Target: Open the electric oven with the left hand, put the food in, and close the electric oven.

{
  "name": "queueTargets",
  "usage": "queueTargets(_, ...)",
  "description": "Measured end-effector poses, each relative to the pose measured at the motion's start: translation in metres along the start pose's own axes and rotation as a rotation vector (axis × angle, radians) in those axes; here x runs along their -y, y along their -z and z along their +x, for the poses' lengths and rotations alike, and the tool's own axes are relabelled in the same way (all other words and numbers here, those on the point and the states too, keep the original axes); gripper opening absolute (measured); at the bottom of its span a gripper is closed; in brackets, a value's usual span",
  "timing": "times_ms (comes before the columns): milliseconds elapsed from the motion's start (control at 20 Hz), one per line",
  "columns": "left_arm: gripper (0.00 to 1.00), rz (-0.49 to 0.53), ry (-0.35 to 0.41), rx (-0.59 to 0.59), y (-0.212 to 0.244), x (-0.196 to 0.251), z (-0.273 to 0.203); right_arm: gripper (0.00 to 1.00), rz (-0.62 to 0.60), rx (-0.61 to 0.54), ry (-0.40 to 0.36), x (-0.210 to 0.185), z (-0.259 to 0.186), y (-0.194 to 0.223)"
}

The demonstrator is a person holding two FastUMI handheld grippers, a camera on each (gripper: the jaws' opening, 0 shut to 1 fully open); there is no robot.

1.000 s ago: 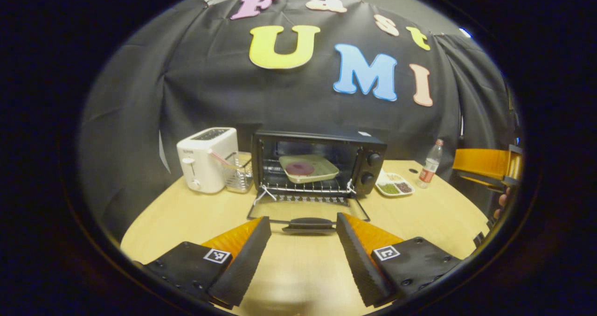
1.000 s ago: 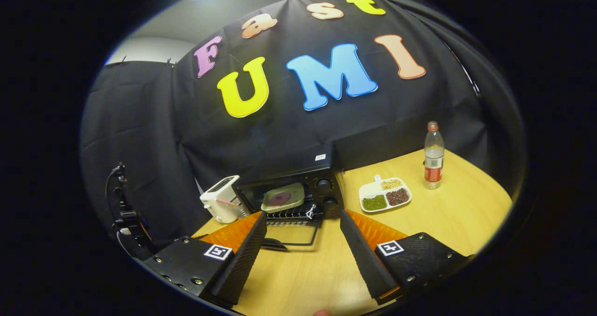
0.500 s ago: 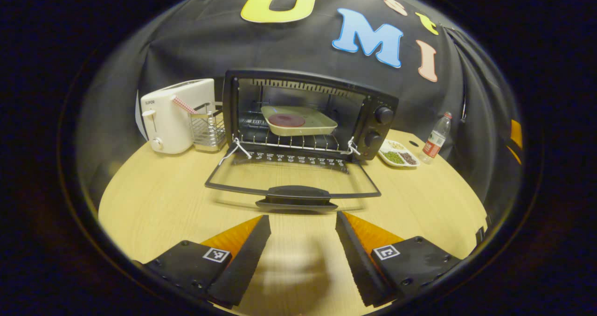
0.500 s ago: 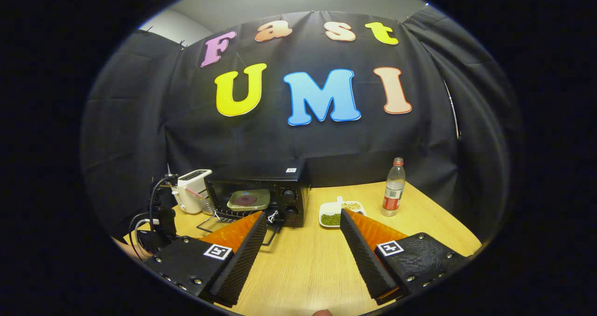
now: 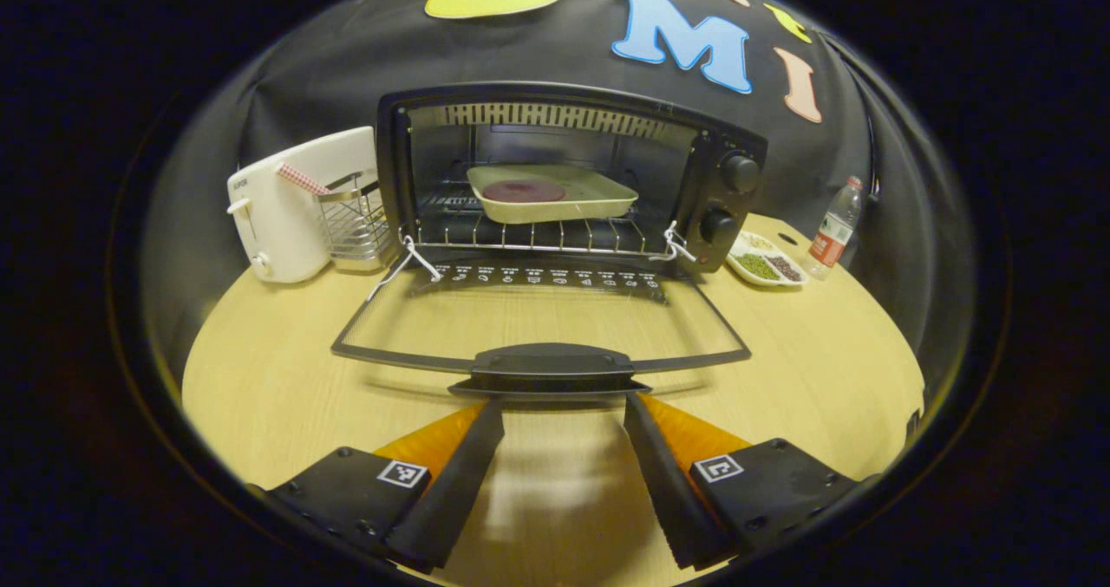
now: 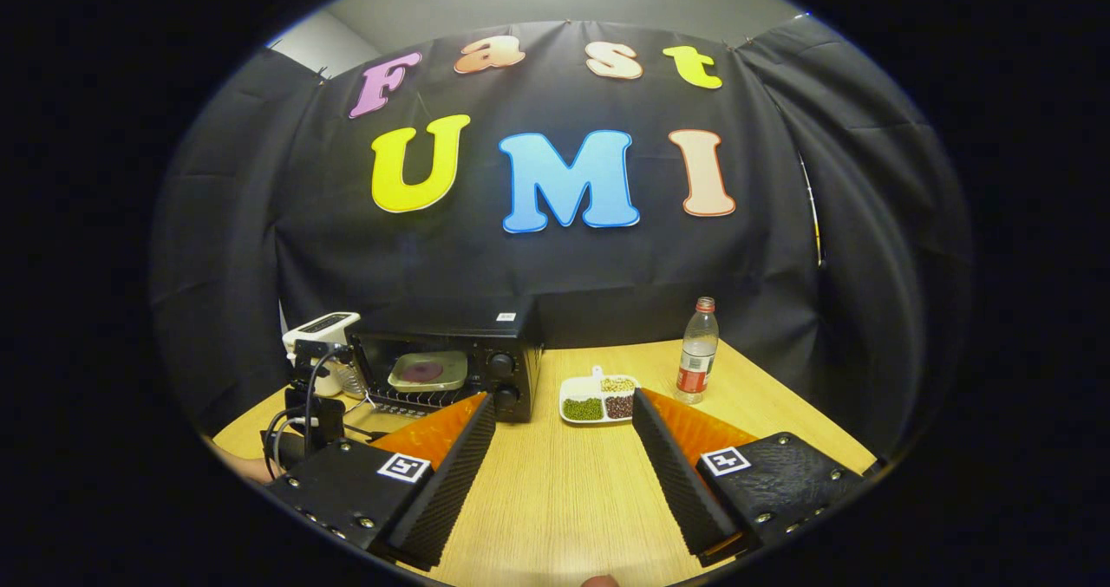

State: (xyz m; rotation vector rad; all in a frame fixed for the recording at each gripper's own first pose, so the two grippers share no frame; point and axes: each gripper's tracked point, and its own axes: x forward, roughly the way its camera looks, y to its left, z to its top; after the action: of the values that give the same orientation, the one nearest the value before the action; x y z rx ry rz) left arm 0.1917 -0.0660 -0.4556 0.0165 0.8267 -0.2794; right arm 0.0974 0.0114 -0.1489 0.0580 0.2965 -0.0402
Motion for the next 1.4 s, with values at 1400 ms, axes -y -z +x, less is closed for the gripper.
queueTargets(1400,0.95,0.069,-0.019,0.474,-0.214,0.020,-0.077,0.98,0.029,0.034,-0.074,-0.020,0.017,-0.015)
